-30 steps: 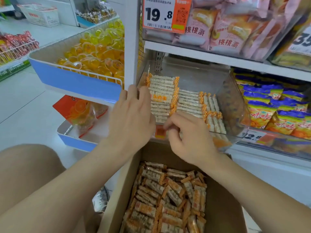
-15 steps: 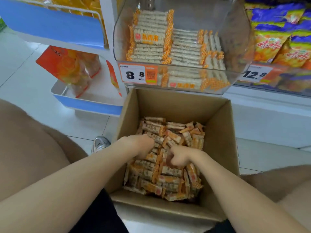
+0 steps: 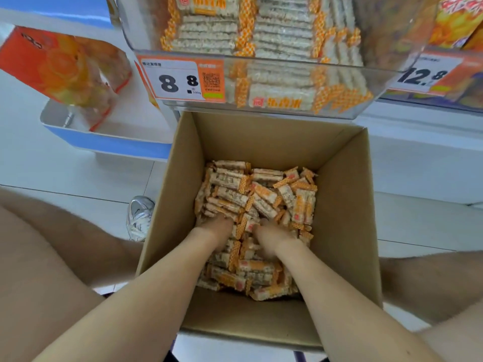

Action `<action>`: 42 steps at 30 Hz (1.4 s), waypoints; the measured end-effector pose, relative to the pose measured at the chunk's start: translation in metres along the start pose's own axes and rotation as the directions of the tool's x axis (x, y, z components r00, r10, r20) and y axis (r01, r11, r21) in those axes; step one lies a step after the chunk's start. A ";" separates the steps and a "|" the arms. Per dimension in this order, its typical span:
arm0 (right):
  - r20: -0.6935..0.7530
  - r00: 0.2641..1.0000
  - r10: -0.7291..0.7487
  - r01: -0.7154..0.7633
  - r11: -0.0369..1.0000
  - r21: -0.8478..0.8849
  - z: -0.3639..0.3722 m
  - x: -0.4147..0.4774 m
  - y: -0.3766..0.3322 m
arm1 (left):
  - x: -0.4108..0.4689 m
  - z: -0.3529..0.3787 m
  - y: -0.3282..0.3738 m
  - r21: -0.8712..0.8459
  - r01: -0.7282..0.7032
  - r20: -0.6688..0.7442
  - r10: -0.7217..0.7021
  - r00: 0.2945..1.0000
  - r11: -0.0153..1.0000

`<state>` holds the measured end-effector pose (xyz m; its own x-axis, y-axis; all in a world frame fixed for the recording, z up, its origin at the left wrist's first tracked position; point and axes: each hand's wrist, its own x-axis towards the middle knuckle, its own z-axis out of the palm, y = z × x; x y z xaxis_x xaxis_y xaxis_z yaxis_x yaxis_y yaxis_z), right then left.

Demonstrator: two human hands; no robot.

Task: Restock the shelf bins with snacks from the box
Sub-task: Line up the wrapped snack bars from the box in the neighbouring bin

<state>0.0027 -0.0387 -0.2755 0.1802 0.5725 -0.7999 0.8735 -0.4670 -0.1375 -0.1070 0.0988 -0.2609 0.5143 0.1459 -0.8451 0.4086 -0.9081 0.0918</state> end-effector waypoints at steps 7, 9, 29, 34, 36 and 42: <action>-0.056 0.997 0.046 -0.012 0.866 0.500 -0.011 -0.012 0.014 | -0.002 0.002 -0.001 -0.024 0.067 -0.019 -0.068 0.998 0.997; -0.097 0.993 0.069 0.003 0.800 0.600 -0.021 -0.020 0.017 | -0.004 0.002 -0.004 -0.094 0.068 -0.035 -0.071 0.997 0.993; -0.640 0.766 0.058 0.437 0.683 0.585 -0.109 -0.144 0.019 | -0.141 -0.101 -0.017 -0.785 -0.427 -0.422 0.116 0.899 0.449; -0.699 0.712 0.059 0.498 0.659 0.564 -0.126 -0.160 -0.002 | -0.180 -0.127 -0.015 -0.609 -0.459 -0.527 0.102 0.843 0.647; -0.738 0.673 0.053 0.551 0.629 0.548 -0.136 -0.172 -0.013 | -0.199 -0.143 -0.021 -0.586 -0.466 -0.570 0.072 0.819 0.663; -0.929 0.361 0.080 0.667 0.674 0.317 -0.182 -0.213 -0.045 | -0.267 -0.183 -0.036 -0.461 -0.637 -0.806 0.008 0.592 0.617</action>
<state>0.0077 -0.0169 0.0076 0.5547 0.7957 0.2430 0.5659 -0.1468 -0.8113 -0.1210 0.1644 0.0581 0.9155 0.3954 -0.0746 0.2724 -0.4725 0.8382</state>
